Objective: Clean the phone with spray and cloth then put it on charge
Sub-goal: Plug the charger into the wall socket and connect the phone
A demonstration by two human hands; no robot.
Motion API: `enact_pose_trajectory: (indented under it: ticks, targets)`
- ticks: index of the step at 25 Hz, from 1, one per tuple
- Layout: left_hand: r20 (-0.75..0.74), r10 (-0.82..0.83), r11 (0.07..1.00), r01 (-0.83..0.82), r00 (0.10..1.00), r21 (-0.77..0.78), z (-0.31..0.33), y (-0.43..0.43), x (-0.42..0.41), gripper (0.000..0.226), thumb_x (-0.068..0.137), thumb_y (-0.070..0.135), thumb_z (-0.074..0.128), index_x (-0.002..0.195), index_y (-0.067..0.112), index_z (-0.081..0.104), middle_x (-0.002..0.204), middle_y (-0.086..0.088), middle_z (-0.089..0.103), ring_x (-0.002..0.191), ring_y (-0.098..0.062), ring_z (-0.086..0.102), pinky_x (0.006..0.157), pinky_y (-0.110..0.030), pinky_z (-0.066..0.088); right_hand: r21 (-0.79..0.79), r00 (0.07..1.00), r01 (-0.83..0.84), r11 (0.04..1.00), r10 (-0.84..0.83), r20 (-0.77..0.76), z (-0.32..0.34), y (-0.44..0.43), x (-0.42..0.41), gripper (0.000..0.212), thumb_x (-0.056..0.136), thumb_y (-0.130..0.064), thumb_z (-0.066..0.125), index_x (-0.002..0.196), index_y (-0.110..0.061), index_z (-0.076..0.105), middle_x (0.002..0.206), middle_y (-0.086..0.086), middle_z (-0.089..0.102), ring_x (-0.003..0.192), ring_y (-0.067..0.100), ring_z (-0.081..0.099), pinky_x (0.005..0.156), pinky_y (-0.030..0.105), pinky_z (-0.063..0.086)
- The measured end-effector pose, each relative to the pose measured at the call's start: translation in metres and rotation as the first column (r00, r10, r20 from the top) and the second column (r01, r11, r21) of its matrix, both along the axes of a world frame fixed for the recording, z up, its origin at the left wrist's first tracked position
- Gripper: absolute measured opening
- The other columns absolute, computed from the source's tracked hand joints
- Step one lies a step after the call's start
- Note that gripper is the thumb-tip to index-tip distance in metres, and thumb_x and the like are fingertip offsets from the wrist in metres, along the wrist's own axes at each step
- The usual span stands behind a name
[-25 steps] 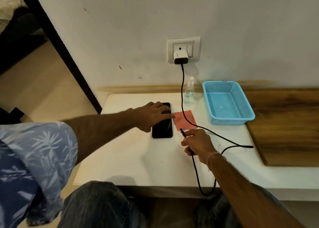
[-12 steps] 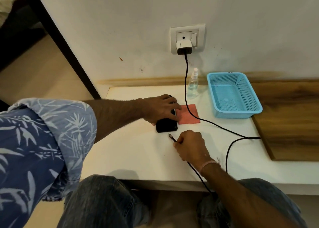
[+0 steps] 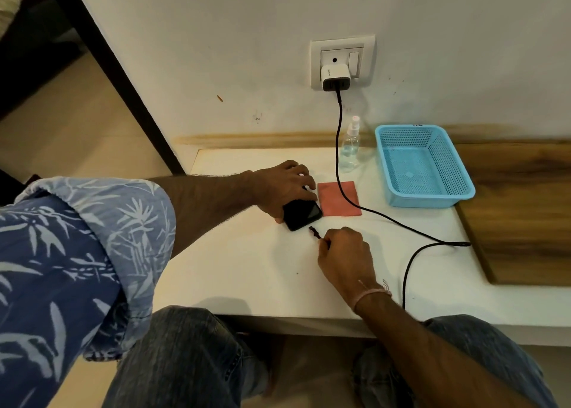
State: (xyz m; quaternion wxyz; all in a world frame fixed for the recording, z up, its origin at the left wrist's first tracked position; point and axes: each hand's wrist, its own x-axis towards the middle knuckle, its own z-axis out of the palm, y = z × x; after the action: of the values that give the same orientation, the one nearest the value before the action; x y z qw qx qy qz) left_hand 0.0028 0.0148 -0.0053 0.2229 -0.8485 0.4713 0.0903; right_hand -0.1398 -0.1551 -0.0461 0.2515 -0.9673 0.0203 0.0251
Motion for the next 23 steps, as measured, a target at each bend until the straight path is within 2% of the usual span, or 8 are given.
enact_pose_trajectory:
  ticks: [5,9,13,15,18,23]
  targets:
    - [-0.104,0.185,0.975,-0.196,0.977,-0.105,-0.001,0.009,0.001,0.085,0.067,0.050,0.081,0.141,0.023,0.049,0.135,-0.001,0.054,0.124,-0.025,0.046,0.111,-0.040,0.026,0.119,0.991,0.131,0.984,-0.130,-0.011,0.004,-0.019,0.011,0.018,0.092,-0.016,0.057,0.098,-0.013,0.073,0.098,0.008,0.070,0.091,0.027,0.064,0.078,0.028,0.048]
    - [-0.120,0.171,0.917,-0.202,0.978,-0.344,0.008,0.017,-0.001,0.080,0.068,0.046,0.084,0.134,0.012,0.055,0.123,-0.007,0.061,0.109,-0.029,0.056,0.099,-0.037,0.038,0.266,0.974,0.104,0.958,-0.153,0.170,0.017,-0.020,0.017,0.011,0.088,-0.016,0.063,0.086,-0.012,0.073,0.081,0.005,0.069,0.075,0.022,0.062,0.072,0.025,0.044]
    - [-0.106,0.206,0.815,-0.231,0.973,-0.531,0.014,0.029,-0.007,0.083,0.067,0.039,0.088,0.134,0.004,0.053,0.126,-0.013,0.059,0.111,-0.031,0.054,0.096,-0.032,0.037,0.345,0.910,0.040,0.938,-0.177,0.376,0.031,-0.017,0.019,0.013,0.088,-0.018,0.066,0.091,-0.010,0.075,0.082,0.007,0.066,0.072,0.018,0.058,0.075,0.033,0.053]
    - [-0.118,0.230,0.759,-0.254,0.966,-0.599,0.015,0.033,-0.010,0.083,0.068,0.038,0.088,0.134,0.004,0.052,0.128,-0.013,0.057,0.114,-0.030,0.052,0.097,-0.033,0.041,0.375,0.884,0.012,0.927,-0.185,0.430,0.037,-0.016,0.020,0.017,0.087,-0.017,0.068,0.099,-0.010,0.076,0.084,0.004,0.065,0.072,0.014,0.056,0.075,0.029,0.053]
    - [-0.115,0.258,0.667,-0.264,0.959,-0.697,0.016,0.035,-0.016,0.082,0.065,0.034,0.089,0.133,0.003,0.053,0.126,-0.012,0.058,0.114,-0.031,0.053,0.096,-0.037,0.046,0.423,0.875,-0.040,0.905,-0.173,0.453,0.045,-0.013,0.026,0.018,0.086,-0.016,0.069,0.102,-0.010,0.075,0.083,-0.002,0.062,0.071,0.011,0.057,0.073,0.023,0.052]
    - [-0.053,0.255,0.650,-0.211,0.966,-0.730,0.014,0.031,-0.018,0.080,0.065,0.031,0.089,0.129,-0.002,0.055,0.122,-0.016,0.061,0.110,-0.033,0.056,0.095,-0.034,0.045,0.370,0.885,-0.059,0.927,-0.122,0.449,0.055,-0.005,0.040,0.013,0.087,-0.019,0.067,0.088,-0.012,0.078,0.074,0.006,0.061,0.066,0.018,0.058,0.063,0.027,0.048]
